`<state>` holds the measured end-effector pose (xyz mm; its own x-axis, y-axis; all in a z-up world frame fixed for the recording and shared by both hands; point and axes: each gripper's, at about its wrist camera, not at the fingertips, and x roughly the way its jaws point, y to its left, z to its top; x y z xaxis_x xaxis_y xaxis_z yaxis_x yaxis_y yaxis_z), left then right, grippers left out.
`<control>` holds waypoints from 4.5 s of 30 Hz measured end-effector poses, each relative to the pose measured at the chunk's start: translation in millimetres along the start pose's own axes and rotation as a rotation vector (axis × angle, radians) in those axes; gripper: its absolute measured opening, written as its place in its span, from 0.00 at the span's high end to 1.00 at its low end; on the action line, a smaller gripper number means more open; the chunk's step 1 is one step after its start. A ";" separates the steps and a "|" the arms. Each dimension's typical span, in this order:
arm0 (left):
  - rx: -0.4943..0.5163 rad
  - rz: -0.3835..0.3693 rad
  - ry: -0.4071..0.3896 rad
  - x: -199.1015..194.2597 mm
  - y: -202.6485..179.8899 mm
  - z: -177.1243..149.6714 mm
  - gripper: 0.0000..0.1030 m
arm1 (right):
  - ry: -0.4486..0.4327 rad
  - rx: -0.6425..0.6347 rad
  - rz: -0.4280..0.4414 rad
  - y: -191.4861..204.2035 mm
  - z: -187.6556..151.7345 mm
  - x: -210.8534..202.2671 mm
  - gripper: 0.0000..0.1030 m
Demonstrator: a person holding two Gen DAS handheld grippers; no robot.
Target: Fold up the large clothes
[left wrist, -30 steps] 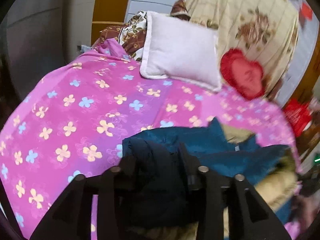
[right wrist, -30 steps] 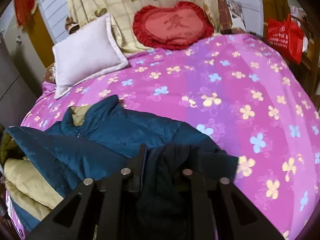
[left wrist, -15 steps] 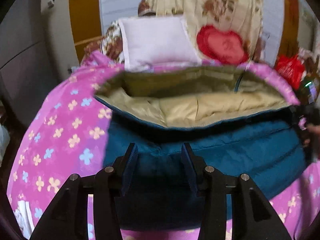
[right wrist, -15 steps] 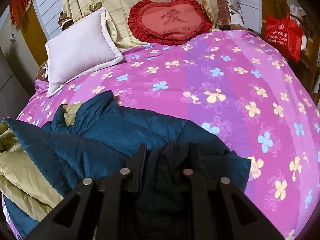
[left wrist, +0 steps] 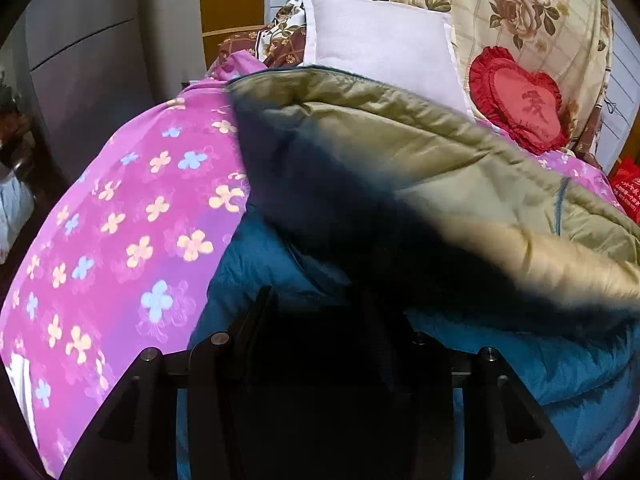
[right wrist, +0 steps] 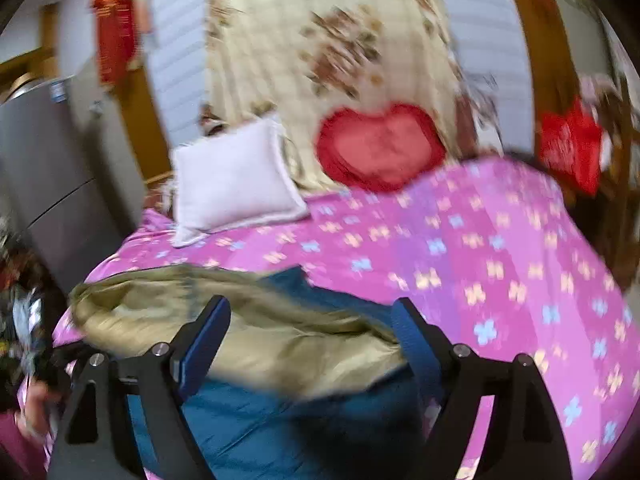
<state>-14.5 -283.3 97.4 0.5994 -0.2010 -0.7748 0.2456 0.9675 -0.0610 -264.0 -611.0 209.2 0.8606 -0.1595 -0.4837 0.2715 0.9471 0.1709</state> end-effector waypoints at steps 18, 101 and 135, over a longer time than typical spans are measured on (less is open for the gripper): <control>-0.042 0.038 -0.023 33.6 10.9 31.7 0.74 | 0.351 -0.147 -0.061 64.3 -23.5 221.6 0.17; 0.051 0.084 -0.107 19.6 14.4 -30.8 0.73 | 0.322 0.064 -0.223 -52.4 -90.9 132.2 0.02; -0.313 -0.503 0.190 65.9 96.9 -28.2 0.37 | 0.438 0.443 0.071 -160.3 -100.2 153.3 0.00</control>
<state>27.2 -198.4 22.7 0.3152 -0.6407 -0.7001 0.2105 0.7665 -0.6067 -218.7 -759.3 21.6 0.6525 0.1176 -0.7486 0.4537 0.7307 0.5102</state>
